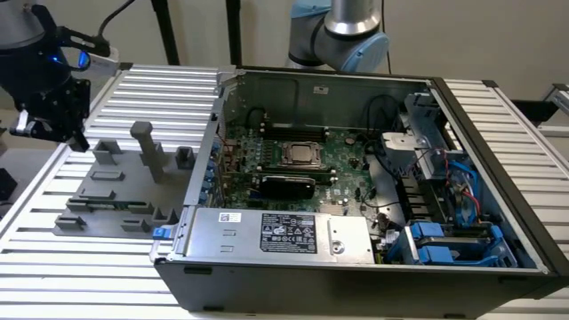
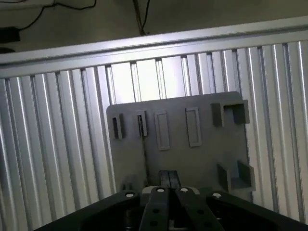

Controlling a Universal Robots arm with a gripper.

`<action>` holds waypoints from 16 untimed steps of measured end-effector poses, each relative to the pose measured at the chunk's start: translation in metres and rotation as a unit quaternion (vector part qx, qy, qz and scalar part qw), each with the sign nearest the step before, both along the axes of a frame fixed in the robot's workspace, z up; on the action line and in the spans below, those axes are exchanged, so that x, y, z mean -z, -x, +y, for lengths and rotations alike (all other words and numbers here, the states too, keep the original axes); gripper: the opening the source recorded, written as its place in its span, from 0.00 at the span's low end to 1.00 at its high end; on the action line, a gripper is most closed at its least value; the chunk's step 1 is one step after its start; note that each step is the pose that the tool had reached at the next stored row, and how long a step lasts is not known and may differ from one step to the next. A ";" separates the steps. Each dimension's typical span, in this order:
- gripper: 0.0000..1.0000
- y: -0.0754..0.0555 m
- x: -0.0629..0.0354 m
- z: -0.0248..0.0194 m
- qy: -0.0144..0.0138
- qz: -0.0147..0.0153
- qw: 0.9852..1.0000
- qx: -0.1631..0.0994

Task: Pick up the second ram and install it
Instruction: 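Pick up the second ram and move it above second insertion slot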

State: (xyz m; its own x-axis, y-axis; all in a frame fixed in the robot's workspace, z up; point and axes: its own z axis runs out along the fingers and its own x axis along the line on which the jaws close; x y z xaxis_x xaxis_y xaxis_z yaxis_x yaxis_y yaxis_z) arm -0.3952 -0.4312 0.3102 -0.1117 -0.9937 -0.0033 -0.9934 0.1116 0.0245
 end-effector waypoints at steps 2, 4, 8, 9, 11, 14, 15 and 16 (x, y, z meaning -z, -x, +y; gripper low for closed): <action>0.00 0.000 0.0021 0.0000 0.001 0.000 1.000 -0.013; 0.00 -0.001 0.0047 0.0000 0.002 0.000 1.000 -0.023; 0.00 -0.004 0.0108 -0.0002 0.004 0.000 0.999 -0.036; 0.00 -0.005 0.0122 -0.0004 0.005 0.000 0.999 -0.039; 0.00 -0.007 0.0151 -0.0011 0.006 0.000 0.999 -0.043; 0.00 -0.008 0.0189 -0.0039 0.007 0.000 0.999 -0.046; 0.00 -0.009 0.0203 -0.0053 0.007 0.000 0.999 -0.047; 0.00 -0.009 0.0218 -0.0064 0.008 0.000 0.999 -0.048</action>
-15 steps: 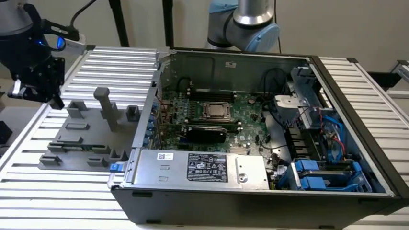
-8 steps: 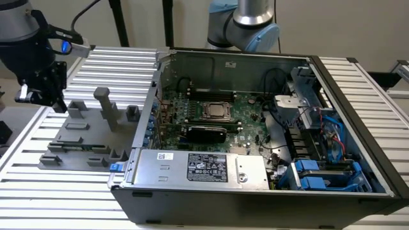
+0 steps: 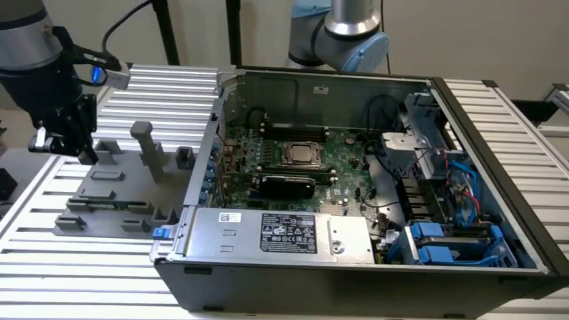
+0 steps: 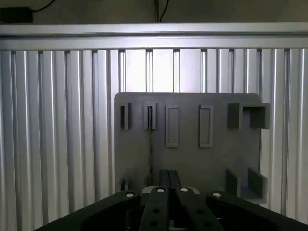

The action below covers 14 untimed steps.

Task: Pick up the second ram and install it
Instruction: 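Pick up the second ram and move it above second insertion slot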

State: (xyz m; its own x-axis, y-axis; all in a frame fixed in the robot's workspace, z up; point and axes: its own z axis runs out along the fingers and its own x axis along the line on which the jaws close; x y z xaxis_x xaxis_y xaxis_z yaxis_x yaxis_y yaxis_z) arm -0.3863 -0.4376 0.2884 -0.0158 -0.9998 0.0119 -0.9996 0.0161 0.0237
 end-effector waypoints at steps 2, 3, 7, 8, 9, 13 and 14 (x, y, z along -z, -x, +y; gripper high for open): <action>0.00 -0.001 0.0027 -0.0018 0.000 0.000 1.000 -0.001; 0.00 -0.002 0.0042 -0.0026 0.000 0.000 1.000 -0.002; 1.00 -0.004 0.0113 -0.0050 0.000 0.000 1.000 -0.005; 1.00 -0.004 0.0130 -0.0053 0.000 0.000 1.000 -0.006; 1.00 -0.005 0.0149 -0.0056 0.000 0.000 1.000 -0.007; 1.00 -0.005 0.0223 -0.0064 0.000 0.000 1.000 -0.011; 1.00 -0.005 0.0240 -0.0067 0.000 0.000 1.000 -0.012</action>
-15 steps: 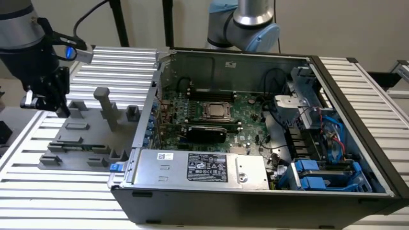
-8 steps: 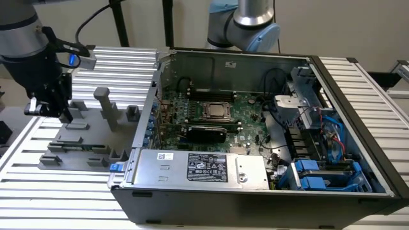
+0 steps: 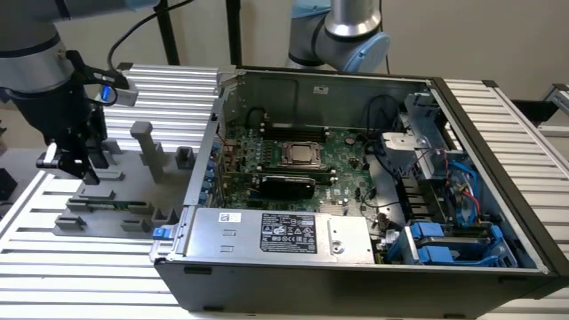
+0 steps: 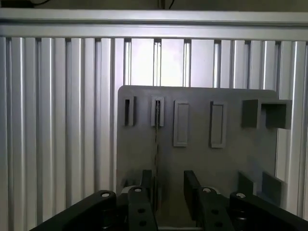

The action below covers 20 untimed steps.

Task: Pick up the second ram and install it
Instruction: 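Pick up the second ram and move it above second insertion slot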

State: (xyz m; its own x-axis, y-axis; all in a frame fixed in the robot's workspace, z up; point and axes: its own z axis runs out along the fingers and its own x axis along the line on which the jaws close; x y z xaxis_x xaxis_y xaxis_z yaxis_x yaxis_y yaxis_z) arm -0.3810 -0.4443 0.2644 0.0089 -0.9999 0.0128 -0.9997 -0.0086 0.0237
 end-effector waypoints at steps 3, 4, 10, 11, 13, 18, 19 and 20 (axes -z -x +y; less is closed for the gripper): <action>1.00 0.000 0.0045 -0.0007 0.000 0.000 1.000 -0.001; 1.00 0.000 0.0059 -0.0009 0.000 0.000 1.000 -0.002; 1.00 0.000 0.0145 -0.0021 0.000 0.000 1.000 -0.002; 1.00 0.000 0.0157 -0.0026 0.000 0.000 1.000 -0.002; 1.00 0.000 0.0191 -0.0036 0.000 0.000 1.000 -0.002; 1.00 0.000 0.0282 -0.0044 0.000 -0.002 1.000 -0.002; 1.00 0.000 0.0300 -0.0044 0.000 -0.002 1.000 -0.002; 1.00 0.000 0.0318 -0.0045 0.000 -0.003 1.000 -0.002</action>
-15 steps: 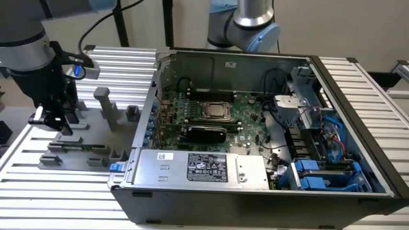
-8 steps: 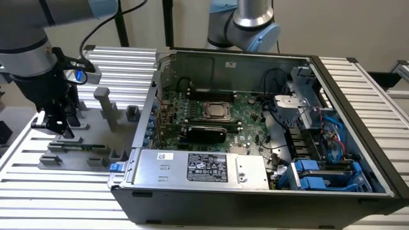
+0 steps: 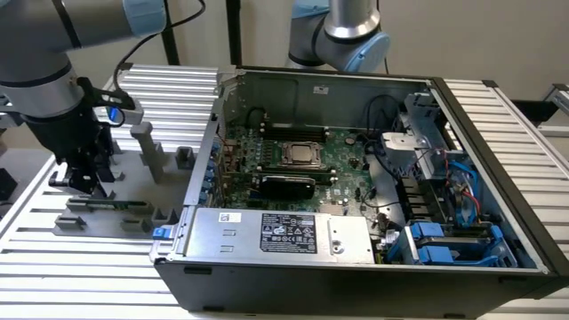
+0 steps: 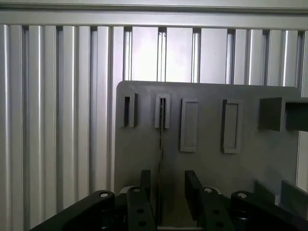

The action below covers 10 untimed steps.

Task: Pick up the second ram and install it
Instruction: 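Pick up the second ram and move it above second insertion slot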

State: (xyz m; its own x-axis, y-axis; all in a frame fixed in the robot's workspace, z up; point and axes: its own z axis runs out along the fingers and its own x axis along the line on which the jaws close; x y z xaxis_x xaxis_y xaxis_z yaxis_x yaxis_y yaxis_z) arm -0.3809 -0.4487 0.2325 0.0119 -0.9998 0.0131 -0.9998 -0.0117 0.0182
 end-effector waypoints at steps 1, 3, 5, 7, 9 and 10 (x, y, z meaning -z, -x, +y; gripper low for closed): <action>1.00 0.000 0.0018 0.0000 0.000 0.000 1.000 0.000; 1.00 0.000 0.0054 0.0000 0.000 -0.001 1.000 0.000; 1.00 0.000 0.0091 0.0000 0.000 -0.001 1.000 0.000; 1.00 0.000 0.0127 0.0000 0.000 -0.002 1.000 0.000; 1.00 0.000 0.0164 0.0000 0.000 -0.002 1.000 0.000; 1.00 0.000 0.0181 0.0000 0.000 -0.002 1.000 0.000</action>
